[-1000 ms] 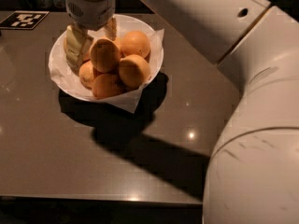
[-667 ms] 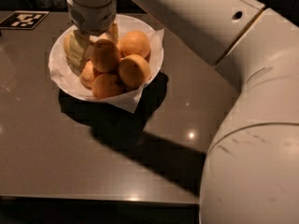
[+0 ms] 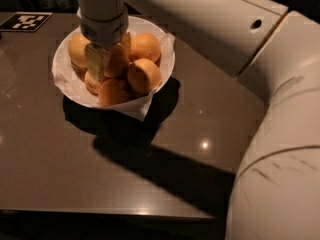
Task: Pick orange from white bowl
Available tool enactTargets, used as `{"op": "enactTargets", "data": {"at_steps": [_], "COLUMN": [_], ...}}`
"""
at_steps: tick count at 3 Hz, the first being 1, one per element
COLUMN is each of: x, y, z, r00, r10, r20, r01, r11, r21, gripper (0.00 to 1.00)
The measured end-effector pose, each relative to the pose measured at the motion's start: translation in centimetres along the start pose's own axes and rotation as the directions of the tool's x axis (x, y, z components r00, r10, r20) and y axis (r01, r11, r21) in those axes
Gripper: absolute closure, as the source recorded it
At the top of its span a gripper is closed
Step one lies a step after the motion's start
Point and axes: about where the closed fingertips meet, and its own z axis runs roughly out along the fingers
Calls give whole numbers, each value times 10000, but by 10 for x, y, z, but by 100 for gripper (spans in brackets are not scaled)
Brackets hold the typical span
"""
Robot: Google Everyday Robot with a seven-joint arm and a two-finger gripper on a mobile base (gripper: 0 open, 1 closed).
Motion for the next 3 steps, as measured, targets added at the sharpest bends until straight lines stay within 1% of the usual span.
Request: {"op": "enactTargets", "data": {"at_steps": [2,3], "x": [0,-1], "y": [0,-6], "z": [0,-9], "r00": [10000,9969], "r10": [-19,-113], "r20": [-9,779], "r01": [19,167], "r11": [10000,9974], "r21": [53,-695], "gripper": [81,100]}}
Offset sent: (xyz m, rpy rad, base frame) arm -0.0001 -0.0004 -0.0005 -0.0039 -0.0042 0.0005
